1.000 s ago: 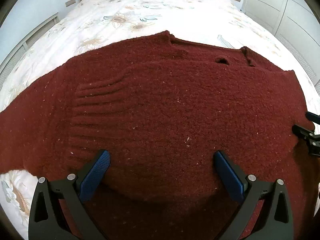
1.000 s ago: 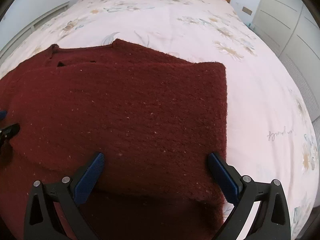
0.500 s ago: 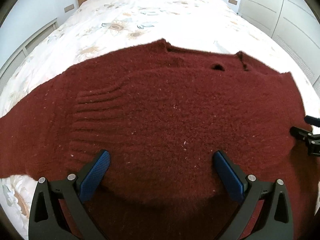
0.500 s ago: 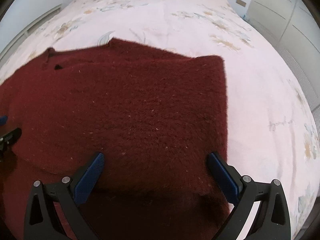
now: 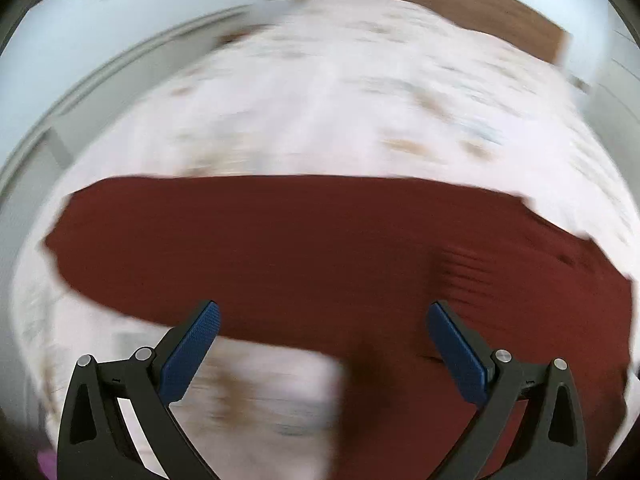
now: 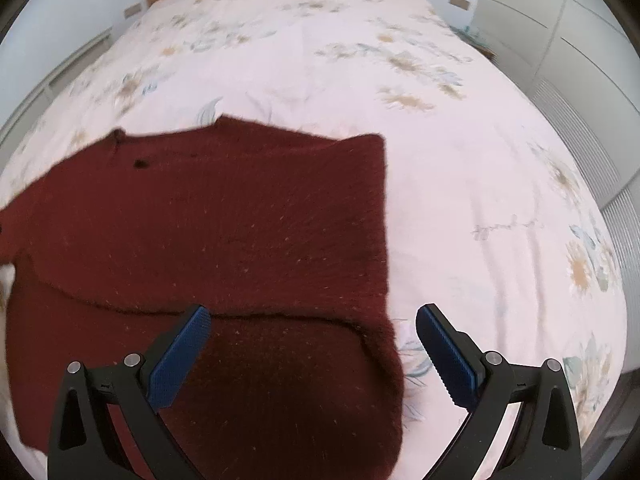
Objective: Fold small clothes
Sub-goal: 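Grasp the sweater side edge with the left tool and lift it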
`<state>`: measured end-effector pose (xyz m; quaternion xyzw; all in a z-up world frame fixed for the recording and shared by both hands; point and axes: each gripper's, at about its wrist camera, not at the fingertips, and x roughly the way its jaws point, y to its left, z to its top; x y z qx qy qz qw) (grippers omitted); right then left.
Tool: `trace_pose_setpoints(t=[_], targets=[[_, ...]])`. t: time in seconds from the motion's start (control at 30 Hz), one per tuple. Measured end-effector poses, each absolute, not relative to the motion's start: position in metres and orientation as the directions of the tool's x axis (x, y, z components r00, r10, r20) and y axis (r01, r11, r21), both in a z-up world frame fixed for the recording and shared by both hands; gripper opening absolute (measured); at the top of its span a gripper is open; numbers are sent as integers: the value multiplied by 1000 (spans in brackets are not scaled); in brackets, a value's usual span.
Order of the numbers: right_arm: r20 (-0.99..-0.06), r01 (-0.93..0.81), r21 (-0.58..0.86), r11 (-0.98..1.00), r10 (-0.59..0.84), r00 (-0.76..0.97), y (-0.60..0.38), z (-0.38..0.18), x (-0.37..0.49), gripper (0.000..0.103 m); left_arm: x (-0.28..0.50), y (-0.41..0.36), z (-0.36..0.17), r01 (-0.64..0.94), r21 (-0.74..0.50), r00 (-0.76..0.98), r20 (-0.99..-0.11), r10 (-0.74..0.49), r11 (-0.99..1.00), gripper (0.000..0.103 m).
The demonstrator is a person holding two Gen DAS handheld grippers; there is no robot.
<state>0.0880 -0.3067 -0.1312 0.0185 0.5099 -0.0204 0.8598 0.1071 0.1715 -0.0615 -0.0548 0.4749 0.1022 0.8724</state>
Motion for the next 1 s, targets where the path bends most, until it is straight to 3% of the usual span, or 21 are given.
trace_pose_setpoints(t=[0.33, 0.73, 0.77, 0.83, 0.9, 0.93, 0.97, 1.0], targets=[[-875, 82, 17, 996, -25, 483, -313, -132, 79, 103, 98, 293, -83, -551, -87, 402, -899, 172, 830, 102], [-890, 95, 34, 995, -13, 455, -313, -143, 68, 103, 97, 386, -107, -712, -186, 376, -915, 144, 677, 101], [-892, 99, 34, 995, -14, 452, -313, -145, 68, 103, 98, 389, -107, -712, -183, 372, -917, 144, 677, 97], [-894, 104, 35, 994, -15, 448, -314, -147, 67, 103, 99, 393, -103, -711, -167, 367, -917, 157, 684, 75], [-894, 111, 38, 993, -16, 448, -316, -148, 65, 103, 100, 395, -100, -691, -184, 385, -912, 140, 699, 40], [-894, 112, 41, 993, -14, 448, -317, -148, 64, 103, 100, 396, -98, -679, -204, 398, -910, 119, 705, 32], [-894, 112, 43, 993, -12, 447, -318, -148, 63, 103, 102, 398, -95, -665, -221, 405, -909, 95, 713, 15], [-896, 110, 42, 993, -11, 445, -319, -148, 63, 103, 102, 398, -90, -655, -228, 411, -907, 87, 720, 12]])
